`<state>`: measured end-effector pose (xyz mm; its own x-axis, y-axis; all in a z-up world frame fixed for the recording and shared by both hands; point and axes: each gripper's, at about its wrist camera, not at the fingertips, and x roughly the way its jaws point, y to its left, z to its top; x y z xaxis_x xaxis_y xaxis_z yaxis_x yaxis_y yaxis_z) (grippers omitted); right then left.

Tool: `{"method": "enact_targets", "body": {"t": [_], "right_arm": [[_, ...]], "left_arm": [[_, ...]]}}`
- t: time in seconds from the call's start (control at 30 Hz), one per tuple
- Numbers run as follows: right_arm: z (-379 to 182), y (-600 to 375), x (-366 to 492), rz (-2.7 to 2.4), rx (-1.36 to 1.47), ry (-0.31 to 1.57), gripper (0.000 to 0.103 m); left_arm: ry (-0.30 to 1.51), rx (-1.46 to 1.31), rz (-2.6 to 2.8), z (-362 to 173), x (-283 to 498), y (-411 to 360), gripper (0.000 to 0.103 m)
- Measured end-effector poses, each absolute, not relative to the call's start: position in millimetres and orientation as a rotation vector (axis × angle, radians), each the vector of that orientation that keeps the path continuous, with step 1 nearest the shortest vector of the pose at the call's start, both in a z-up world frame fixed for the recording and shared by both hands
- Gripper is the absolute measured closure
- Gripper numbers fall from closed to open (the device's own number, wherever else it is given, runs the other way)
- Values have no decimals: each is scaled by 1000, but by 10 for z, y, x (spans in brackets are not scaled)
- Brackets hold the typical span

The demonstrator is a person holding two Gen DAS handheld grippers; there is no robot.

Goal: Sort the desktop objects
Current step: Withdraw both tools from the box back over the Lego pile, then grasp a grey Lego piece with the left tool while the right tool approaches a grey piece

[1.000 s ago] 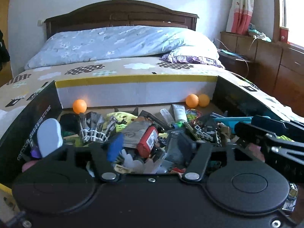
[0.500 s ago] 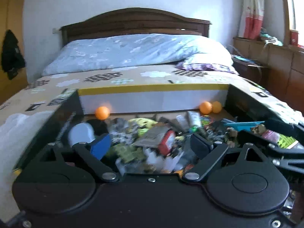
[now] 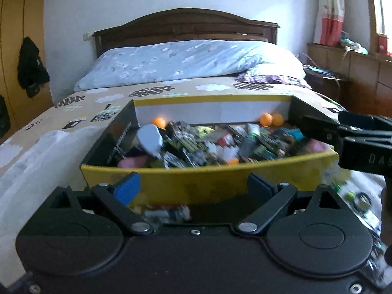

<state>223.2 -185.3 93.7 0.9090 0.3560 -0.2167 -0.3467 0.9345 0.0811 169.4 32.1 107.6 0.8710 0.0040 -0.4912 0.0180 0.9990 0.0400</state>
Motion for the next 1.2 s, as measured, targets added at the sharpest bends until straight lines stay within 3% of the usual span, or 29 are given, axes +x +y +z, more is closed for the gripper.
{"method": "enact_targets", "body": {"t": [0.3,0.63,1.17,1.2], "right_arm": [[963,-1894,1341,341,-59,229,0],[562,-2295,396,231,-76,241,0],[-147,-2955,-421,99,62,268,0],[-173,-2990,-441,95,73,266,5]], "left_arm": [[483,81,-127,954,1046,48,9],[441,146,-305,686,402,-398,6],[528,149,-486,259,195,-893,6],[529,147,-503,237,177,-915,6]]}}
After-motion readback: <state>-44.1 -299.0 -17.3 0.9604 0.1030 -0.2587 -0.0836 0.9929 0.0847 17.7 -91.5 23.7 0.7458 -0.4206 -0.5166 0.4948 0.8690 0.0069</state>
